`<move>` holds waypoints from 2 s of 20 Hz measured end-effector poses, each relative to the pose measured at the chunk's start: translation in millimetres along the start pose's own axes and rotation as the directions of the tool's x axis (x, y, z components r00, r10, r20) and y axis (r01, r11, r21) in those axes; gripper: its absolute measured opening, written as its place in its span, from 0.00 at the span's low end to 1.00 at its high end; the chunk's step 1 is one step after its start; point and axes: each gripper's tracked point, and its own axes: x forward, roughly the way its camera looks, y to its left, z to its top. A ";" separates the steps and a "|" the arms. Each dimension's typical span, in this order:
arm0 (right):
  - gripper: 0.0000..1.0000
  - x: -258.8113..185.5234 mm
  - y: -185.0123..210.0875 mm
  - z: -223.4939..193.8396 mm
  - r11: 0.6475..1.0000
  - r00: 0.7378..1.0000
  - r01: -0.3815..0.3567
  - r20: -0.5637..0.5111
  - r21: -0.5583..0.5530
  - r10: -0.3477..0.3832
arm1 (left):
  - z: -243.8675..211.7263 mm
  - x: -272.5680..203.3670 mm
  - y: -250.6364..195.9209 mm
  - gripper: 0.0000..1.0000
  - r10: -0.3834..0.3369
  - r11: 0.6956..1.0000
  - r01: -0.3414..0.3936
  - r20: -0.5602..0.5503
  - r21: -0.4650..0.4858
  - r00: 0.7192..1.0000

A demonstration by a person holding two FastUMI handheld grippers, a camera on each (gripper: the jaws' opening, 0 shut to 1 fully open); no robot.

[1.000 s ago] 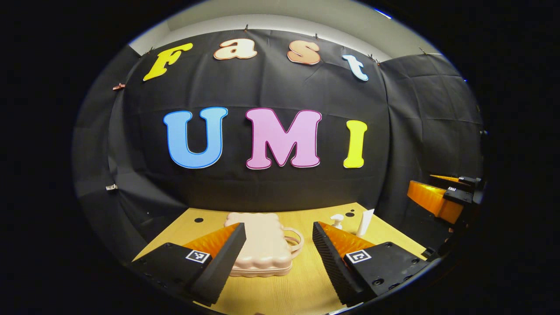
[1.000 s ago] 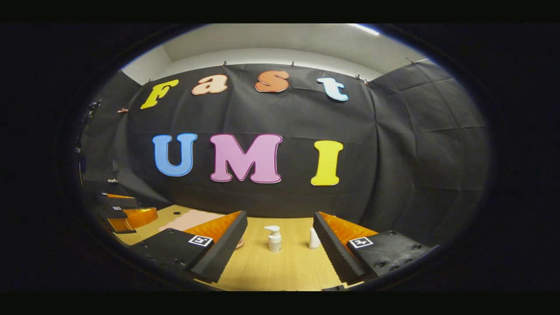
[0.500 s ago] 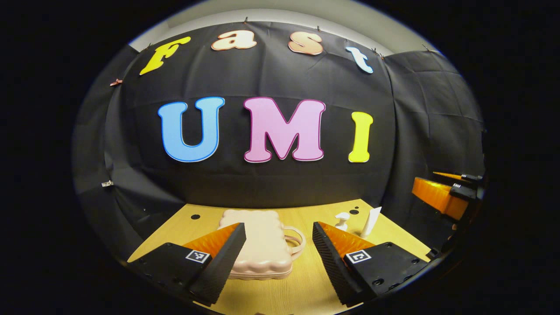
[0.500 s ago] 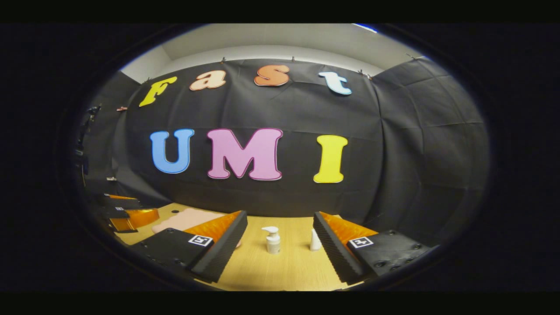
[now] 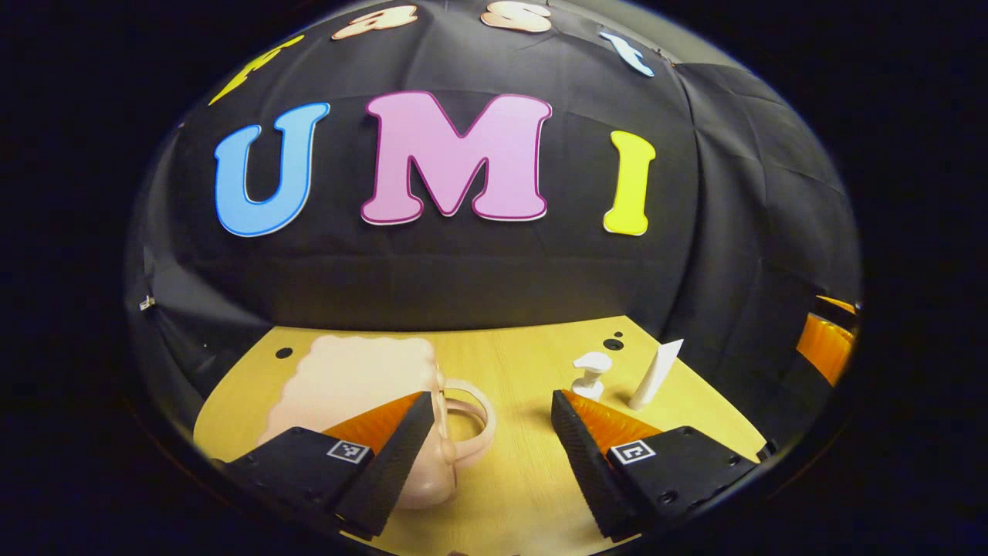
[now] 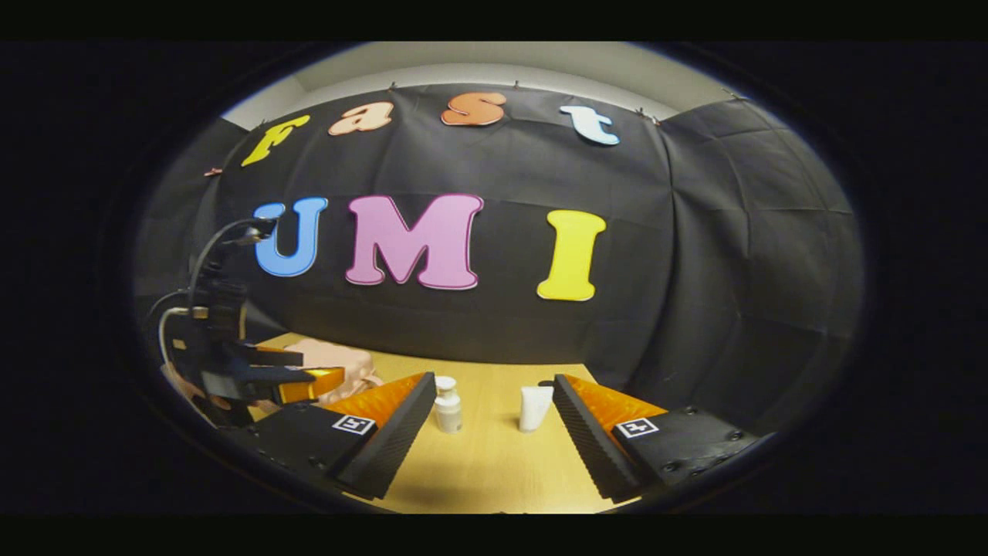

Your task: First open the suitcase, pack the skin care products into it, and then close the suitcase.

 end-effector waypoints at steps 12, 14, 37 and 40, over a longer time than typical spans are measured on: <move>0.97 49.1 -72.3 -61.5 0.994 0.982 0.091 -0.173 0.059 -0.080 | -83.1 132.9 -6.7 0.95 0.098 0.992 -0.118 -0.291 -0.050 0.952; 0.97 47.8 -79.5 -64.2 0.993 0.980 0.109 -0.170 0.043 -0.100 | -95.7 143.1 1.9 0.95 0.150 0.986 -0.167 -0.320 -0.026 0.936; 0.97 66.2 13.3 -33.4 0.998 0.992 -0.012 -0.122 0.058 0.019 | 90.6 -2.8 190.4 0.14 0.104 0.994 -0.097 -0.258 0.041 0.961; 0.96 63.2 11.7 -32.2 1.000 0.992 0.014 -0.129 -0.004 -0.014 | 112.5 -19.3 304.7 0.14 0.334 0.912 -0.276 -0.157 0.304 0.929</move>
